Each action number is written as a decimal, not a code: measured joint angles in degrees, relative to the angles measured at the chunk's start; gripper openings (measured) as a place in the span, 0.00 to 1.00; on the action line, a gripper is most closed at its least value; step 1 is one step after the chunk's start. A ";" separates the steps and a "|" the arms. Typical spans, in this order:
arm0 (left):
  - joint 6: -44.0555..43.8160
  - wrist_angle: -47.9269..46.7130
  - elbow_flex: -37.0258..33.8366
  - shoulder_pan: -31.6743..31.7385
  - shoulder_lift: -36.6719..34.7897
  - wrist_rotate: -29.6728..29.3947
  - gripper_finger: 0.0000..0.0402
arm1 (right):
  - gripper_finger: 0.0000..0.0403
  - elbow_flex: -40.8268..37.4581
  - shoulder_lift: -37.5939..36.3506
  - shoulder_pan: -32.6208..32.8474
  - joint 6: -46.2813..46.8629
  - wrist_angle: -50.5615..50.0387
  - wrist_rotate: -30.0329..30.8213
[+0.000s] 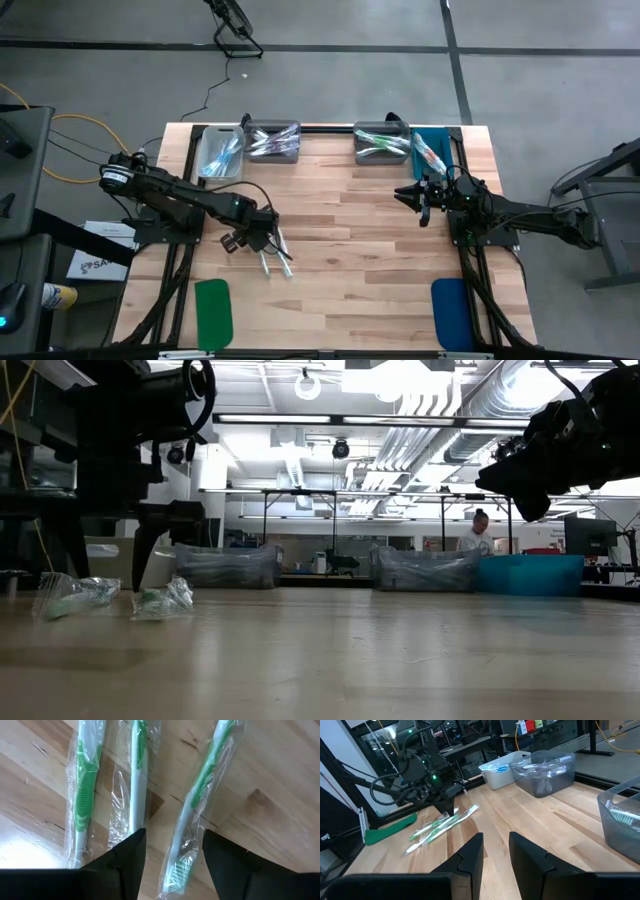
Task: Pick & Place Toothbrushes
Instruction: Put the green toothbrush into the right black bin
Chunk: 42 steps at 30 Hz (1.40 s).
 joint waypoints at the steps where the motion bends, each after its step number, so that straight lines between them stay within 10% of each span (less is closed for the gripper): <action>1: -0.38 -0.02 0.00 0.00 0.00 0.02 0.46 | 0.22 0.00 0.00 0.00 0.00 0.01 0.00; 17: -1.51 -0.59 0.00 0.00 0.00 0.69 0.02 | 0.22 0.00 0.00 0.01 0.00 0.00 0.00; 42: -0.86 -10.81 11.89 0.09 -0.87 3.78 0.00 | 0.22 0.00 0.00 0.00 0.00 0.10 0.15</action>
